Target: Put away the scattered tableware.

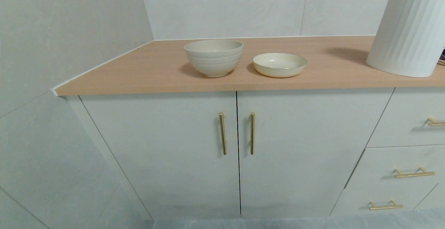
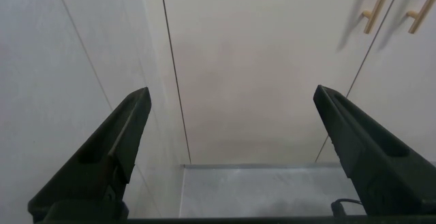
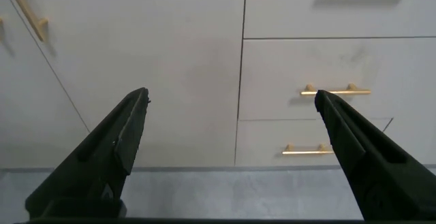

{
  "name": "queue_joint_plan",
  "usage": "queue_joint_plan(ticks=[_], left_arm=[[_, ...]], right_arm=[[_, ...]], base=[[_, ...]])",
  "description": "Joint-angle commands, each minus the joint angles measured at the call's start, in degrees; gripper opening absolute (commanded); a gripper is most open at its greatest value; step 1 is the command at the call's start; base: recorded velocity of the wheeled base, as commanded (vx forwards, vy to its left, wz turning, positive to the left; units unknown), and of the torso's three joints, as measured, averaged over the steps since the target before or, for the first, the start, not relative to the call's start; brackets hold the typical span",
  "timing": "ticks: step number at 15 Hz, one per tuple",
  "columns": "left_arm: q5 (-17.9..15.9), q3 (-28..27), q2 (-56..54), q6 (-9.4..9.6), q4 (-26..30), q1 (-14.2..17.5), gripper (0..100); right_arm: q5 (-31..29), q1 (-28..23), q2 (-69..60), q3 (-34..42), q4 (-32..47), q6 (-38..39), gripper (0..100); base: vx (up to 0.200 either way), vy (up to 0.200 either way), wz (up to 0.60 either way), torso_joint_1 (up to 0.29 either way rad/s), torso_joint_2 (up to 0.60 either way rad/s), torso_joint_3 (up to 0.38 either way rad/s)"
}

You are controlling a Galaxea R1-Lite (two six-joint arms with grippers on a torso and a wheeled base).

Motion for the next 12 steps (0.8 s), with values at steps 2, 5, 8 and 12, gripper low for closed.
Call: queue_joint_plan(ticks=[2, 5, 8, 12], left_arm=[[0.02, 0.0, 0.02, -0.03, -0.01, 0.04, 100], [0.02, 0.0, 0.02, -0.03, 0.07, 0.04, 100], [0.02, 0.0, 0.02, -0.03, -0.01, -0.05, 100], [0.02, 0.0, 0.02, -0.03, -0.01, 0.04, 100]], right_arm=[[5.69, 0.01, 0.88, -6.41, -0.85, 0.07, 100], [15.09, 0.18, 6.86, -8.61, 4.86, -0.02, 100], [19.84, 0.18, 17.75, -11.77, 4.95, -0.11, 100], [23.53, 4.05, 32.52, -14.15, -0.32, -0.02, 100]], base=[[0.0, 0.0, 0.0, 0.0, 0.0, 0.0], [0.0, 0.0, 0.0, 0.0, 0.0, 0.0], [0.0, 0.0, 0.0, 0.0, 0.0, 0.0], [0.0, 0.0, 0.0, 0.0, 0.0, 0.0]])
